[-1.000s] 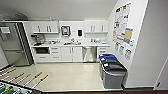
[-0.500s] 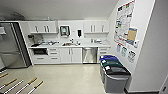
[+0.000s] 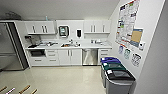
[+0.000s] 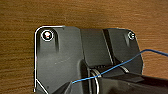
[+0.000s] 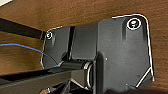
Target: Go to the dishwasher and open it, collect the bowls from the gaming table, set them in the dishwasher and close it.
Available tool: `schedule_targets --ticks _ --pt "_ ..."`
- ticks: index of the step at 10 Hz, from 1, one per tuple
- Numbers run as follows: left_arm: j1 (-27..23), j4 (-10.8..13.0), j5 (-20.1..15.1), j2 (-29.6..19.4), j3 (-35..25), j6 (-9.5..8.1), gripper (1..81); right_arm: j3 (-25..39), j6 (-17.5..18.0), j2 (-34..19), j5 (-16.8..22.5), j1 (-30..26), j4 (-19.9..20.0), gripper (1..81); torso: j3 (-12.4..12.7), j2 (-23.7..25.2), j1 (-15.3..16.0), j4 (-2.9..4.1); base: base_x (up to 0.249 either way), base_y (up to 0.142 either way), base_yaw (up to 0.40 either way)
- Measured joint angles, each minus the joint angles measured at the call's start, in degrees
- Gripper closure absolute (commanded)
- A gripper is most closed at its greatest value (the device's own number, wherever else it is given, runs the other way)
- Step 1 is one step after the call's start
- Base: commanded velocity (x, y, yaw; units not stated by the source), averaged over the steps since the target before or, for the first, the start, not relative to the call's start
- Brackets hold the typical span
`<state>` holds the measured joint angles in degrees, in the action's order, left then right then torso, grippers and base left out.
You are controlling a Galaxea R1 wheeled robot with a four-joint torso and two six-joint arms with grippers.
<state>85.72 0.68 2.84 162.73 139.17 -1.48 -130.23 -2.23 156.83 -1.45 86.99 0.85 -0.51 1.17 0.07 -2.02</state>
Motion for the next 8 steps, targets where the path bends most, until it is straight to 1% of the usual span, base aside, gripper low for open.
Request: schedule_targets --ticks 4,8 --pt "0.24 0.0 0.16 -0.16 0.22 -0.01 1.0 0.83 0.0 -1.04 0.0 0.02 0.0 1.0 0.0 0.0 0.0 0.0 0.274 0.0 0.0" --pt "0.74 0.0 0.16 -0.38 5.18 -0.01 1.0 0.4 0.17 -4.96 -0.02 0.77 0.13 1.0 0.02 0.0 0.0 0.0 0.274 0.0 0.0"
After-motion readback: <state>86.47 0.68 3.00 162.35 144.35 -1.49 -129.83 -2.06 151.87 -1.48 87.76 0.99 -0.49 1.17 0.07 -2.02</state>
